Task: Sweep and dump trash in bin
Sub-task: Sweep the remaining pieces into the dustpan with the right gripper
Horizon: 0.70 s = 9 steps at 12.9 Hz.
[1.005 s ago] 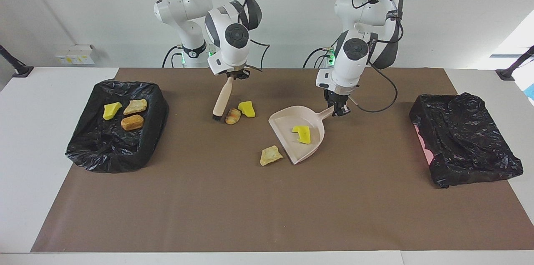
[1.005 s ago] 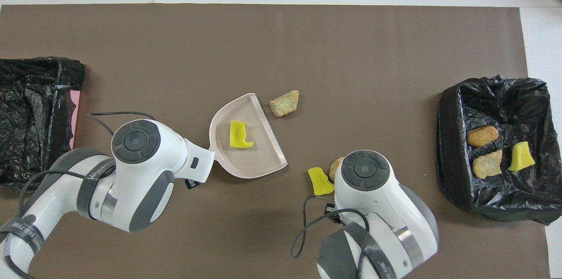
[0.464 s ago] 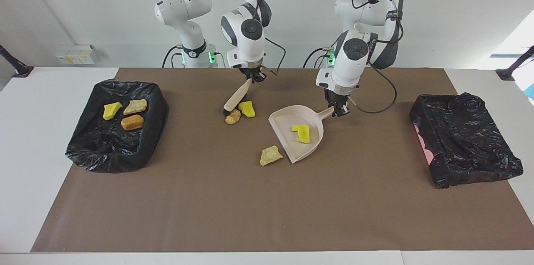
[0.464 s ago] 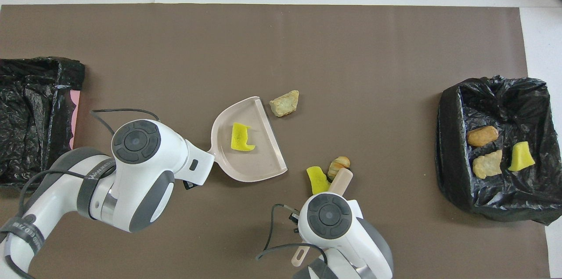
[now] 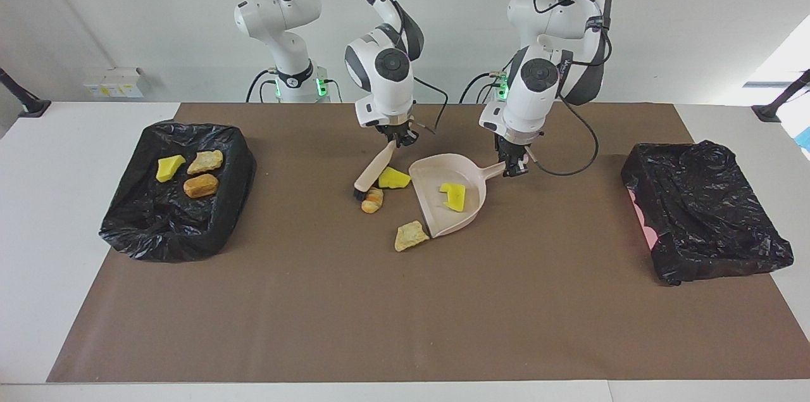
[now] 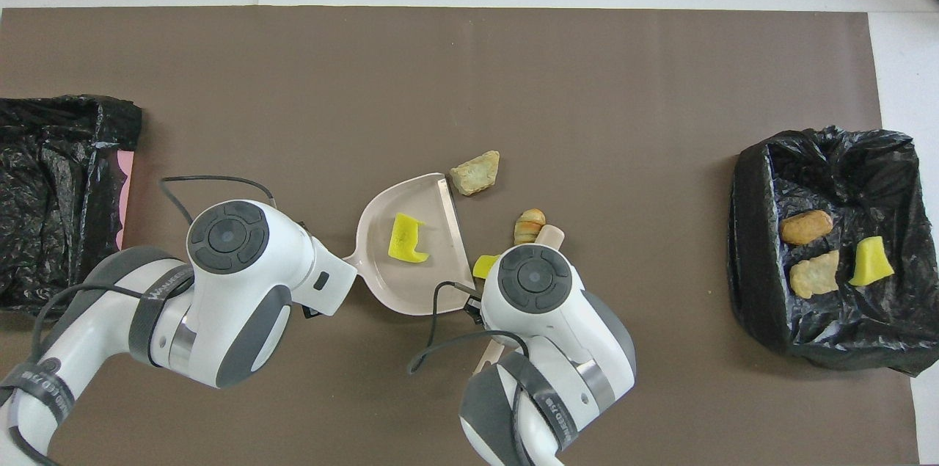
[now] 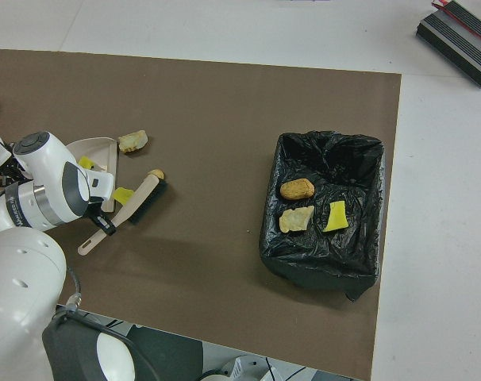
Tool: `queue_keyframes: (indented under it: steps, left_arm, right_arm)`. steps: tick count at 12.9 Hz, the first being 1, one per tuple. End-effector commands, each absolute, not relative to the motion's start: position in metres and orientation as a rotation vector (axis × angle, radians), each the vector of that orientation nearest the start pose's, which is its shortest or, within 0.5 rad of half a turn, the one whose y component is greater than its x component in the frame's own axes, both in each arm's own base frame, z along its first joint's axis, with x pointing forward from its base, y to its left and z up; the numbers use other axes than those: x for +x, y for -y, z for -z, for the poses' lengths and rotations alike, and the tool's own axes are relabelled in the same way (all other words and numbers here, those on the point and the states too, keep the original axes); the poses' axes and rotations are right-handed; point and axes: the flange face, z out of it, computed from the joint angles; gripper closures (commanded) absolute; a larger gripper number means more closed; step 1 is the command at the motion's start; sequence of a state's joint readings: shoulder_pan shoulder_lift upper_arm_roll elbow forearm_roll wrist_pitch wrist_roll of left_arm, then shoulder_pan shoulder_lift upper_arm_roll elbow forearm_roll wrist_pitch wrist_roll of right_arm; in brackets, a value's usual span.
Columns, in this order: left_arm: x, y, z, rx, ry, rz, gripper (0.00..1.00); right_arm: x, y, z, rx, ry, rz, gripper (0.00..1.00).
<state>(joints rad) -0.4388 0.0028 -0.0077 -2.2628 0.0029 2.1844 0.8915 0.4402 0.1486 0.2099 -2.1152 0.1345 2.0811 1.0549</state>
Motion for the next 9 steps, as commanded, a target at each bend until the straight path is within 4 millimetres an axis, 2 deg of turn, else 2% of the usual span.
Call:
queue_keyframes:
  steps: [1,3,5,9]
  left_arm:
    - [0.459,0.216,-0.352,-2.453,-1.955,-0.105,1.00]
    - [0.460,0.218,-0.352,-2.525,-1.854,-0.088,1.00]
    - [0.461,0.219,-0.352,-2.631,-1.692,-0.070,1.00]
    - [0.461,0.220,-0.352,-2.654,-1.657,-0.070,1.00]
  right_arm:
    - [0.450,-0.330,-0.329,-3.102,-0.469,-0.387,1.00]
    - [0.452,-0.332,-0.331,-3.095,-0.274,-0.393,1.00]
    - [0.461,-0.344,-0.340,-3.027,-0.145,-0.409,1.00]
    - [0.474,-0.379,-0.368,-2.899,-0.010,-0.482,1.00]
